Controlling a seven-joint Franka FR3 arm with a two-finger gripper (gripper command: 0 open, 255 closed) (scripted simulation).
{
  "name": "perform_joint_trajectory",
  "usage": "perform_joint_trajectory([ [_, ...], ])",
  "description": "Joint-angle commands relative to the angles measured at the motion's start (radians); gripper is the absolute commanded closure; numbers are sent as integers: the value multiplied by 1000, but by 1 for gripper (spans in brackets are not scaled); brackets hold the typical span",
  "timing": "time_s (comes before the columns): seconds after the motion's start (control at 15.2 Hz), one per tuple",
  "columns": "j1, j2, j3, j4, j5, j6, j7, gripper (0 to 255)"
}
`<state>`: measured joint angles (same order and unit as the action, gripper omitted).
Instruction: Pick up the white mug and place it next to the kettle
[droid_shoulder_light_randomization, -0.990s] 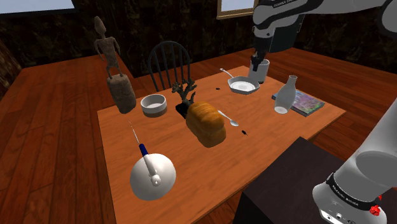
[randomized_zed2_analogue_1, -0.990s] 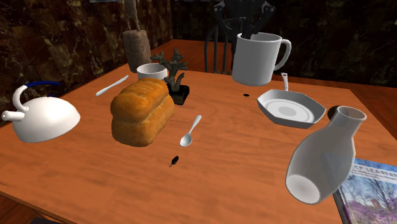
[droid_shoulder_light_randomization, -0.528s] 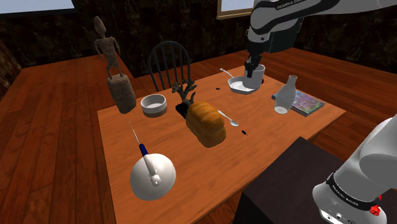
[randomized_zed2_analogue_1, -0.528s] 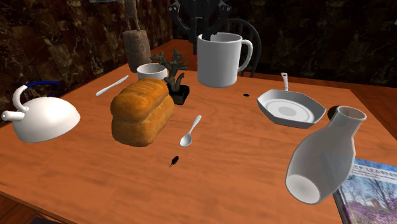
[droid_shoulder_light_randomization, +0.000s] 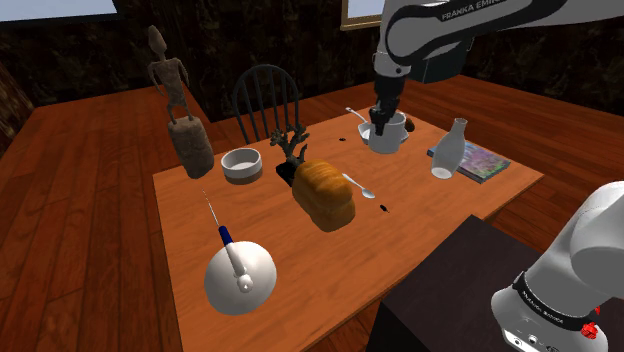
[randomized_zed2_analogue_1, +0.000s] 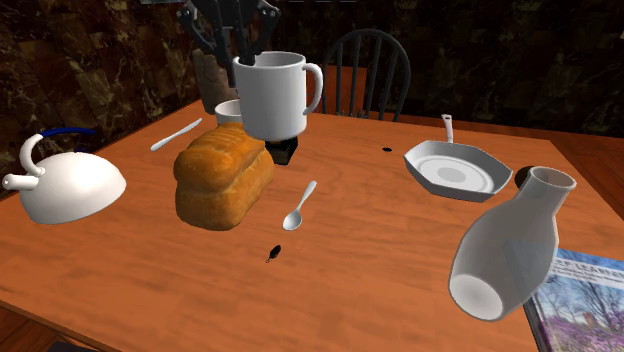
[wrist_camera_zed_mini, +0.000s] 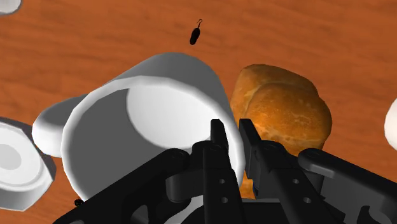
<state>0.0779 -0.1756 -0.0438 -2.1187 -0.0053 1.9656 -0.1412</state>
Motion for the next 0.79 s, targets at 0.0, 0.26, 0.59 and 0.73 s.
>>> perform_joint_trajectory([
  [0.0, 19, -19, 27, -26, 3, 7, 46, 255],
  [0.26, 61, -49, 87, -57, 15, 8, 142, 255],
  [0.59, 113, -64, 163, -70, 32, 8, 263, 255],
  [0.73, 134, -62, 195, -67, 39, 7, 312, 255],
])
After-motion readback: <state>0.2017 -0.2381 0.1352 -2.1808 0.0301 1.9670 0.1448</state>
